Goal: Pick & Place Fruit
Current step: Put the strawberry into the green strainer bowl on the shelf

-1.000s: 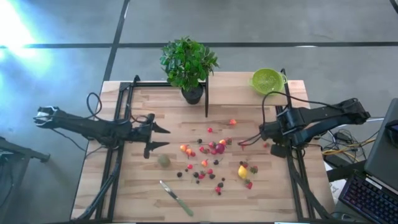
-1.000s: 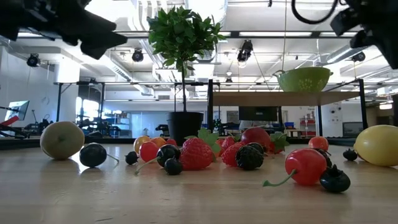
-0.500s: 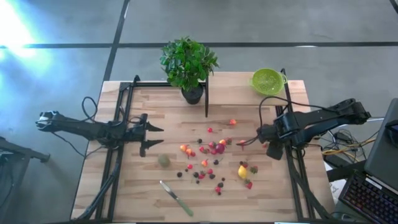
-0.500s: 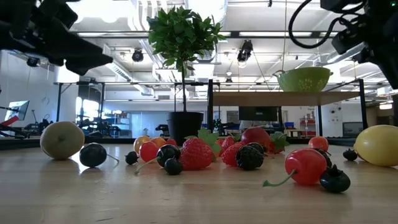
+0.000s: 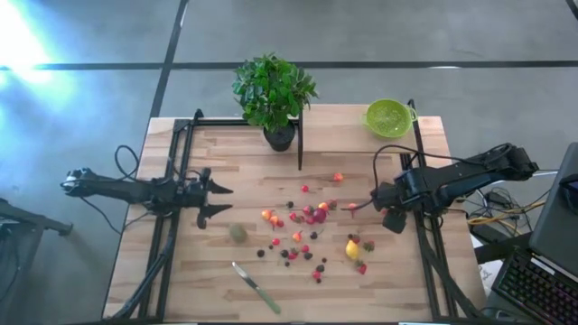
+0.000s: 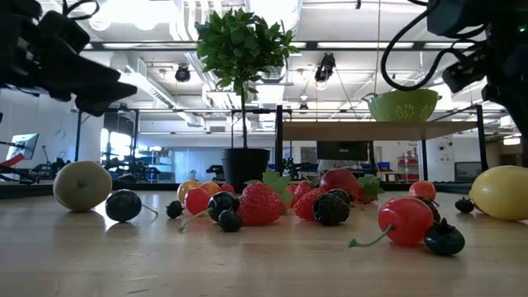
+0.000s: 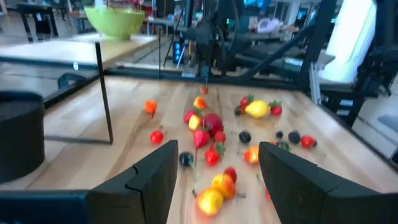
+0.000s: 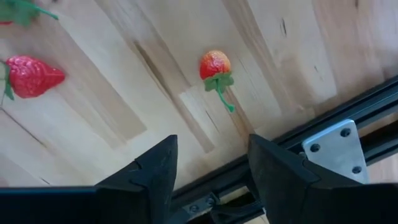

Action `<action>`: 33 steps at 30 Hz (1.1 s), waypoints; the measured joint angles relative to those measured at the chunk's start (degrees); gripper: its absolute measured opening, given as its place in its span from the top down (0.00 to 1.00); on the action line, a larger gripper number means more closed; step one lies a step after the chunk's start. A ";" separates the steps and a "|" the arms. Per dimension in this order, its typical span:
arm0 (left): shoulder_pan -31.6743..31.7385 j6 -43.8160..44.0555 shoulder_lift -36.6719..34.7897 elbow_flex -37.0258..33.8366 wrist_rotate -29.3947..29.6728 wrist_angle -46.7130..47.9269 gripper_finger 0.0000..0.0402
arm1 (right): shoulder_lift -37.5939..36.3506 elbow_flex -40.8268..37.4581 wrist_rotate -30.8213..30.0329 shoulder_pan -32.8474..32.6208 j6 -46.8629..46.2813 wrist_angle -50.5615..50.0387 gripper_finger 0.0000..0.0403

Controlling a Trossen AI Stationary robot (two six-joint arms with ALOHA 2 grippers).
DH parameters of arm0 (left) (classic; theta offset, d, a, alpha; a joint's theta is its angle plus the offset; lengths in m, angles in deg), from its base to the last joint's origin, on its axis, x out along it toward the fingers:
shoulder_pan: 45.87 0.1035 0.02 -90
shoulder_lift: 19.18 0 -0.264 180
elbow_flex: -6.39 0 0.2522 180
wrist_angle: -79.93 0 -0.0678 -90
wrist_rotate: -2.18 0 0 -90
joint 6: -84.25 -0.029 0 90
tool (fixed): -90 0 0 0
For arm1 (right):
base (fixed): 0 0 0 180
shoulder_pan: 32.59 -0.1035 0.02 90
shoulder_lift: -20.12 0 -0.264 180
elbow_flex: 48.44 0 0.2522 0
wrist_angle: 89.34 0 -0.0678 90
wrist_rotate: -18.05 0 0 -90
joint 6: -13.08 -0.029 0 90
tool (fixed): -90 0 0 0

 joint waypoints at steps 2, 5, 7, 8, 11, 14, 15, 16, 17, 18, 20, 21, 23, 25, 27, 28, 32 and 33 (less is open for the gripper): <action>0.00 0.09 -0.81 -0.04 -0.02 1.08 0.43 | 0.00 -0.25 -0.32 0.00 -0.65 0.16 0.53; 0.00 0.33 -1.95 -0.02 -0.01 2.42 0.43 | 0.00 -0.38 -1.19 0.00 -1.02 1.36 0.54; 0.00 1.18 -2.45 0.08 -0.09 3.38 0.43 | 0.00 -0.74 -1.33 0.02 -0.97 1.90 0.55; 0.00 1.61 -2.66 0.13 -0.13 3.77 0.43 | 0.00 -1.06 -1.33 0.02 -0.95 2.38 0.56; 0.00 2.02 -2.73 0.26 -0.50 4.47 0.43 | 0.00 -2.41 -1.33 0.02 -0.80 3.77 0.57; 0.00 2.76 -2.66 0.28 -0.84 4.77 0.43 | 0.00 -4.39 -1.25 0.02 -0.81 5.08 0.57; 0.00 2.96 -2.66 0.28 -0.84 4.80 0.43 | 0.00 -4.92 -1.07 0.02 -0.80 5.81 0.57; 0.00 2.98 -2.66 0.28 -0.84 4.82 0.43 | 0.00 -5.20 -0.95 0.02 -0.80 6.21 0.56; 0.00 3.01 -2.66 0.28 -0.84 4.84 0.43 | 0.00 -5.41 -0.85 0.02 -0.80 6.53 0.56; 0.01 2.98 -2.66 0.27 -0.84 4.83 0.43 | 0.00 -5.47 -0.85 0.02 -0.78 6.66 0.55; 0.00 2.98 -2.66 0.26 -0.84 4.52 0.43 | 0.00 -5.65 -0.85 0.02 -0.80 6.96 0.55; 0.00 2.98 -2.66 0.24 -0.82 4.33 0.43 | 0.00 -5.83 -0.85 0.02 -0.80 7.18 0.54; 0.00 2.98 -2.66 0.18 -0.74 4.07 0.43 | 0.00 -6.34 -0.85 0.02 -0.86 7.73 0.54; 0.00 2.98 -2.66 0.15 -0.71 3.95 0.43 | 0.00 -7.05 -0.85 0.02 -1.08 8.64 0.55; 0.00 2.98 -2.66 0.13 -0.69 3.90 0.43 | 0.00 -7.99 -0.83 0.06 -1.17 9.20 0.56; 0.00 2.98 -2.64 0.13 -0.69 3.90 0.43 | 0.00 -8.38 -0.82 0.10 -1.21 9.72 0.56; 0.00 2.98 -2.64 0.11 -0.69 3.86 0.43 | 0.00 -9.66 -0.85 0.15 -1.97 11.19 0.58; 0.00 2.98 -2.64 0.11 -0.69 3.84 0.43 | 0.00 -10.03 -0.86 0.15 -2.22 11.70 0.59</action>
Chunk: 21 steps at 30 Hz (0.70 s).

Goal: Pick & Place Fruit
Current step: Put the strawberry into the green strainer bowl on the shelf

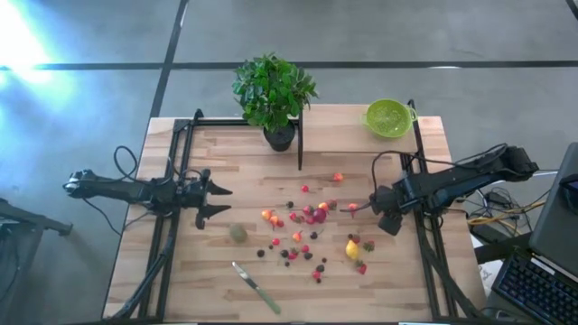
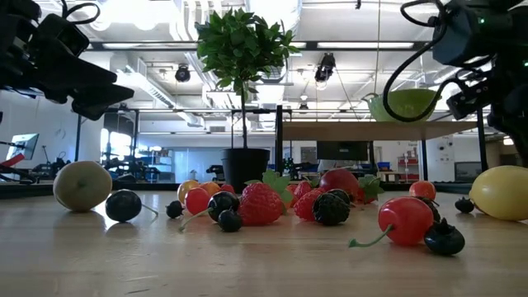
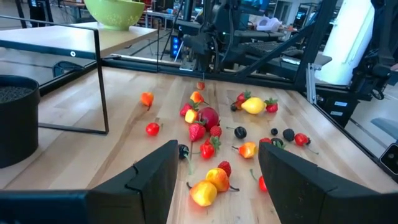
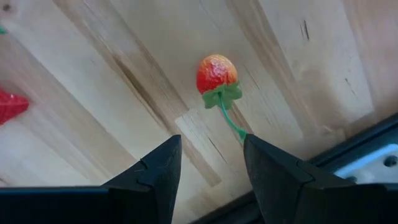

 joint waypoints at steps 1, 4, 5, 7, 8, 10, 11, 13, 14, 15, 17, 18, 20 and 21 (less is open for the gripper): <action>0.00 0.00 0.00 0.00 0.00 0.00 0.43 | 0.00 -0.39 -0.01 0.00 -0.38 0.43 0.59; 0.00 0.00 0.00 -0.02 0.00 -0.02 0.43 | 0.00 -1.70 -0.32 -0.02 -0.70 2.07 0.60; 0.00 0.00 0.00 -0.02 0.00 -0.02 0.43 | 0.00 -2.08 -0.40 -0.02 -0.68 2.44 0.61; 0.00 0.00 0.00 -0.02 0.00 -0.04 0.43 | 0.00 -2.28 -0.43 -0.02 -0.68 2.52 0.62; 0.02 0.00 0.00 -0.02 0.00 -0.04 0.43 | 0.00 -2.23 -0.43 -0.02 -0.70 2.55 0.62; 0.00 0.00 0.00 -0.02 0.00 -0.04 0.43 | 0.00 -1.98 -0.43 -0.02 -0.66 2.47 0.63; 0.01 0.00 0.00 -0.02 0.01 -0.04 0.43 | 0.00 -1.90 -0.46 -0.02 -0.66 2.55 0.63; 0.00 0.00 0.00 -0.02 0.02 -0.04 0.43 | 0.00 -1.93 -0.56 -0.02 -0.50 2.54 0.64; 0.00 0.00 0.00 -0.02 0.02 -0.05 0.43 | 0.00 -2.00 -0.67 -0.02 -0.50 2.57 0.65; 0.00 0.00 0.00 -0.02 0.01 -0.07 0.43 | 0.00 -2.14 -0.69 -0.02 -0.50 2.59 0.65; 0.00 0.00 0.00 -0.02 0.02 -0.07 0.43 | 0.00 -2.43 -0.72 -0.02 -0.50 2.59 0.67; 0.00 0.00 0.02 -0.02 0.02 -0.07 0.43 | 0.00 -2.49 -0.93 -0.02 -0.50 2.59 0.67; 0.00 0.00 0.02 -0.02 0.02 -0.07 0.43 | 0.00 -2.50 -1.97 -0.02 -0.60 2.68 0.69; 0.00 0.00 0.02 -0.02 0.02 -0.07 0.43 | 0.00 -2.50 -2.43 -0.02 -0.64 2.78 0.70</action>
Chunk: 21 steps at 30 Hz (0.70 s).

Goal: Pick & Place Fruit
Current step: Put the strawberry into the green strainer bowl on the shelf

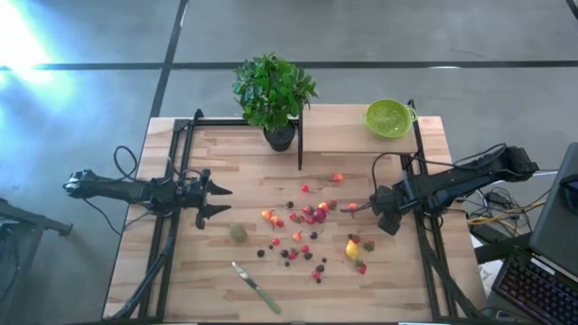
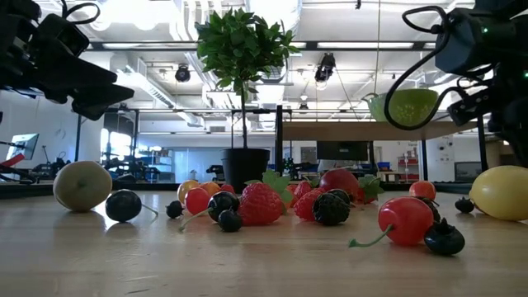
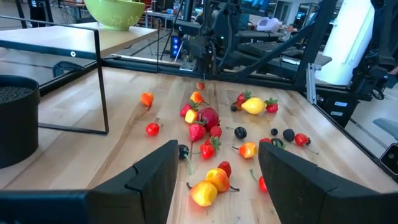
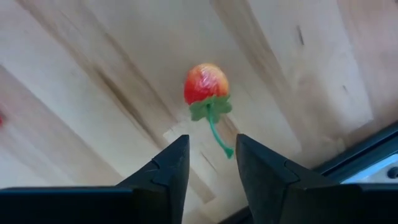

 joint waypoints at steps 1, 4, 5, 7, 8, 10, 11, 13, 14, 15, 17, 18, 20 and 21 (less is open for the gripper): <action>0.00 0.00 0.00 0.00 0.00 0.00 0.43 | 0.00 0.00 -0.56 0.00 -0.04 0.06 0.71; 0.00 0.00 0.00 -0.01 0.00 0.00 0.43 | 0.00 0.00 -1.12 -0.02 -0.04 0.20 0.75; 0.00 0.00 0.00 -0.02 0.00 0.00 0.43 | 0.00 0.00 -1.09 -0.02 -0.04 0.26 0.77; 0.00 0.00 0.00 -0.02 0.00 0.00 0.43 | 0.00 0.00 -0.92 -0.02 0.08 0.26 0.82; 0.00 0.00 0.00 -0.02 0.00 0.00 0.43 | 0.00 0.00 -0.80 -0.02 0.12 0.28 0.85; 0.00 0.00 0.00 -0.02 0.00 0.00 0.43 | 0.00 0.00 -0.58 -0.02 0.16 0.30 0.91; 0.00 0.00 0.00 -0.02 0.00 0.00 0.43 | 0.00 0.00 -0.28 -0.02 0.18 0.34 0.94; 0.00 0.00 0.00 -0.02 0.00 0.00 0.43 | 0.00 0.00 0.57 -0.02 0.54 0.46 0.97; 0.00 0.00 0.00 -0.02 0.00 0.00 0.43 | 0.00 0.00 0.79 -0.02 0.57 0.51 0.97; 0.00 0.00 0.00 -0.02 0.00 0.00 0.43 | 0.00 0.00 0.93 -0.02 0.57 0.56 0.97; 0.00 -0.02 0.00 -0.02 0.00 0.00 0.43 | 0.00 0.04 1.46 -0.02 0.62 0.93 0.98; 0.00 0.00 0.00 -0.02 0.00 0.00 0.43 | 0.00 0.29 2.02 0.00 0.88 0.85 0.98; 0.00 0.00 0.00 -0.02 0.00 0.00 0.43 | 0.00 1.65 2.44 0.00 1.51 1.00 0.98; 0.00 0.00 0.00 -0.02 0.00 0.00 0.43 | 0.00 2.58 2.46 0.00 2.09 1.13 0.98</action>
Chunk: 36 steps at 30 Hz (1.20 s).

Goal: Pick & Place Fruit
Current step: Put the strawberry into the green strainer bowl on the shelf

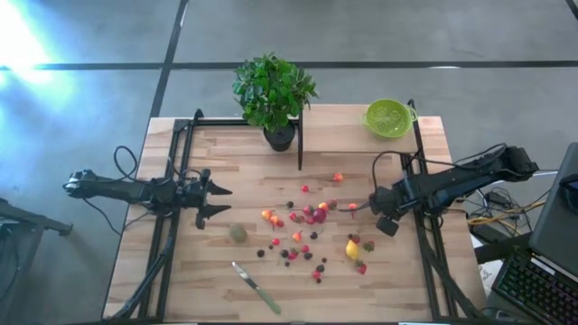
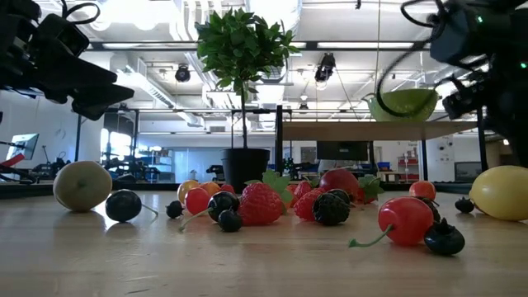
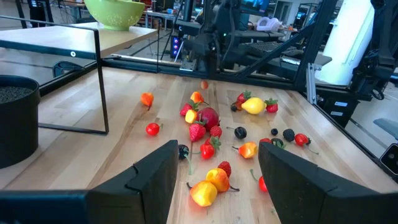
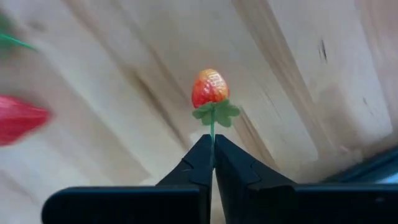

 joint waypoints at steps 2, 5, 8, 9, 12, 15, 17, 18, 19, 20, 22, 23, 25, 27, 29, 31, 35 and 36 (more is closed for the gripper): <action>0.00 -0.02 0.00 0.00 0.00 0.00 0.43 | 0.00 2.28 -0.04 0.00 1.45 -0.06 0.98; 0.00 0.00 0.00 0.00 0.00 0.00 0.43 | -0.03 7.00 -0.52 -0.02 4.57 -0.02 0.98; 0.00 -0.01 0.00 0.00 0.00 0.00 0.43 | -0.04 12.48 -2.52 -0.02 7.86 -0.25 0.98; 0.00 0.00 0.00 0.00 0.00 0.00 0.43 | -0.08 14.47 -3.75 -0.02 8.98 -0.60 0.98; 0.00 -0.02 0.00 0.00 0.00 0.00 0.43 | -0.13 20.93 -8.65 0.13 12.09 -3.96 0.98; 0.00 -0.02 0.00 0.00 0.00 0.00 0.43 | -0.15 27.53 -13.68 1.33 13.49 -9.39 0.98; 0.00 -0.02 0.00 0.00 0.00 0.00 0.43 | -0.15 31.66 -17.02 2.63 14.41 -12.93 0.98; 0.00 -0.02 0.00 0.00 0.00 0.00 0.43 | -0.15 33.60 -18.67 3.46 14.62 -14.33 0.98; 0.00 -0.01 0.00 0.00 0.00 0.00 0.43 | -0.15 35.30 -20.19 4.42 14.90 -15.49 0.98; 0.00 -0.01 0.00 0.00 0.00 0.00 0.43 | -0.15 36.84 -21.32 5.54 15.68 -16.34 0.98; 0.00 -0.02 0.00 0.00 0.00 0.00 0.43 | -0.15 39.49 -21.99 8.43 17.92 -17.21 0.98; 0.01 -0.02 0.00 0.00 0.00 0.00 0.43 | -0.15 40.56 -22.01 10.05 18.99 -17.31 0.98; 0.00 -0.02 0.00 0.00 0.00 0.00 0.43 | -0.15 42.17 -22.12 13.58 21.32 -17.31 0.98; 0.00 0.00 0.00 0.00 0.00 0.00 0.43 | -0.15 43.19 -22.10 17.36 23.39 -17.41 0.98; 0.00 -0.01 0.00 0.00 0.00 0.00 0.43 | -0.15 43.75 -21.90 21.45 25.20 -17.50 0.98; 0.00 -0.02 0.00 0.00 0.00 0.00 0.43 | -0.15 43.95 -21.61 25.64 26.69 -17.53 0.98; 0.02 0.00 0.00 0.00 0.00 0.00 0.43 | -0.13 43.54 -21.31 33.52 29.62 -17.56 0.98; 0.01 -0.01 0.00 0.00 0.00 0.00 0.43 | -0.09 43.33 -21.27 35.35 30.39 -17.57 0.98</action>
